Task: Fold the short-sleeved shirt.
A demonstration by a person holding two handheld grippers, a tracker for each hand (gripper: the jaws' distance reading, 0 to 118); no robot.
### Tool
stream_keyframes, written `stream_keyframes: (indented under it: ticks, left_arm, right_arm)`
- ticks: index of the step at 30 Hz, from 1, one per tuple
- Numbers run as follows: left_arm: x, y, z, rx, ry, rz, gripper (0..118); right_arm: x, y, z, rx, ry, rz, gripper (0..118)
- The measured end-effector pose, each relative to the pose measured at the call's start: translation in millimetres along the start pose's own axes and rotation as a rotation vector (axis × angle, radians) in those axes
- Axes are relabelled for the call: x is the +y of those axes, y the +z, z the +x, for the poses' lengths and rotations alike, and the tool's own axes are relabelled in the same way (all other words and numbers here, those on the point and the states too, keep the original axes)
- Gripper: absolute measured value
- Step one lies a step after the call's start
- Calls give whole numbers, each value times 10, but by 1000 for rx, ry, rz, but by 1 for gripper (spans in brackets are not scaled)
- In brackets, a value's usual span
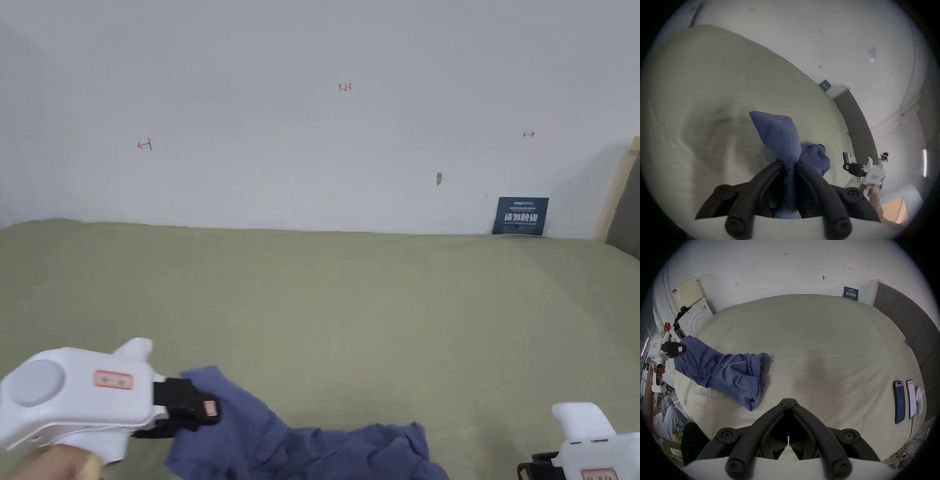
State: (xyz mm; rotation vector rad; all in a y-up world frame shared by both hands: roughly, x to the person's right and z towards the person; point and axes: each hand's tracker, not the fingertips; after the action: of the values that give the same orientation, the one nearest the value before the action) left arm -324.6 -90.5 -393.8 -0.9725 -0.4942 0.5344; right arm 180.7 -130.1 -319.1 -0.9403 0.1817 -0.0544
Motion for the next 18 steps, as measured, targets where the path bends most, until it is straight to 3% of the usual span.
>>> stream_keyframes:
  ticks: [5,10,11,12,13,14,15,18]
  left_arm:
    - [-55,-747,699,-100,-39,-88,8]
    - [-103,-1413,877,-136,-47,-191,9]
    - [-119,-1489,882,-136,-44,-201,13]
    - [-134,-1534,859,-142,-34,-201,27]
    - [-150,-1570,828,-183,3,-200,69]
    - [-164,-1577,804,-191,38,-173,95]
    - [-168,-1543,755,-221,72,-127,102]
    - [-172,-1464,606,-307,154,-60,99]
  right_arm:
    - [-33,82,182,-18,-27,11,0]
    - [-79,133,326,-37,-51,16,0]
    - [-88,128,346,-40,-53,16,0]
    - [-94,120,359,-44,-56,15,0]
    - [-99,106,369,-47,-60,13,0]
    - [-106,92,375,-46,-64,11,0]
    - [-112,83,379,-44,-67,9,0]
    - [-131,40,367,-33,-72,5,0]
